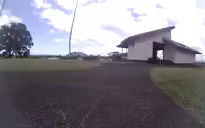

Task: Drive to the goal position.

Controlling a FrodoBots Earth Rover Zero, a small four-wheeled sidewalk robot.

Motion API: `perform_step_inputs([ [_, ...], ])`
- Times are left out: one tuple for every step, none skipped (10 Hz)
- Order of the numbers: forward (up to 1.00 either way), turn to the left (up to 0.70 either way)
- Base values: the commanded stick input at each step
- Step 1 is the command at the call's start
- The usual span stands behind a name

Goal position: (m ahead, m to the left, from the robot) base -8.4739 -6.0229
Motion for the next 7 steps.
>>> perform_step_inputs([
  [0.00, -0.50],
  [0.00, -0.50],
  [0.00, -0.50],
  [0.00, -0.50],
  [0.00, -0.50],
  [0.00, -0.50],
  [0.00, -0.50],
])
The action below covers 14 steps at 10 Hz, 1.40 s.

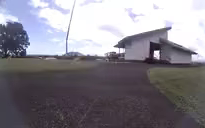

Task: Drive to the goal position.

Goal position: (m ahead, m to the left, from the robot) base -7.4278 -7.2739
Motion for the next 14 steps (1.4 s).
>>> perform_step_inputs([
  [0.00, -0.50],
  [0.00, -0.50],
  [0.00, -0.50],
  [0.00, -0.50],
  [0.00, -0.50],
  [0.00, -0.50],
  [0.00, -0.50],
  [0.00, -0.50],
  [0.00, -0.50],
  [0.00, -0.50],
  [0.00, -0.50],
  [0.00, -0.50],
  [0.00, -0.50],
  [0.00, -0.50],
])
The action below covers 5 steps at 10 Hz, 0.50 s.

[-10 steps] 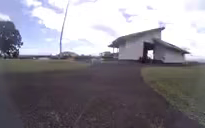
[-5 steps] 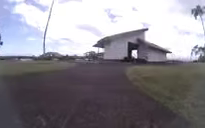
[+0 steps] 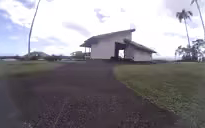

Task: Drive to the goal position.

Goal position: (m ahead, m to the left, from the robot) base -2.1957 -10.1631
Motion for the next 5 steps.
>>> perform_step_inputs([
  [0.00, -0.50],
  [0.00, -0.50],
  [0.00, -0.50],
  [0.00, -0.50],
  [0.00, -0.50],
])
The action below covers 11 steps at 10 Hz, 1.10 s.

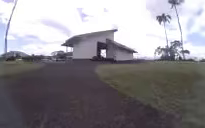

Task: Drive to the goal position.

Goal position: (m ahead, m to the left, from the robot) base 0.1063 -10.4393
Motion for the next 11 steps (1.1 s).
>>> perform_step_inputs([
  [0.00, -0.50],
  [0.00, -0.50],
  [0.00, -0.50],
  [0.00, -0.50],
  [0.00, -0.50],
  [0.00, -0.50],
  [0.00, -0.50],
  [0.00, -0.50],
  [0.00, -0.50],
  [0.00, -0.50],
  [0.00, -0.50],
])
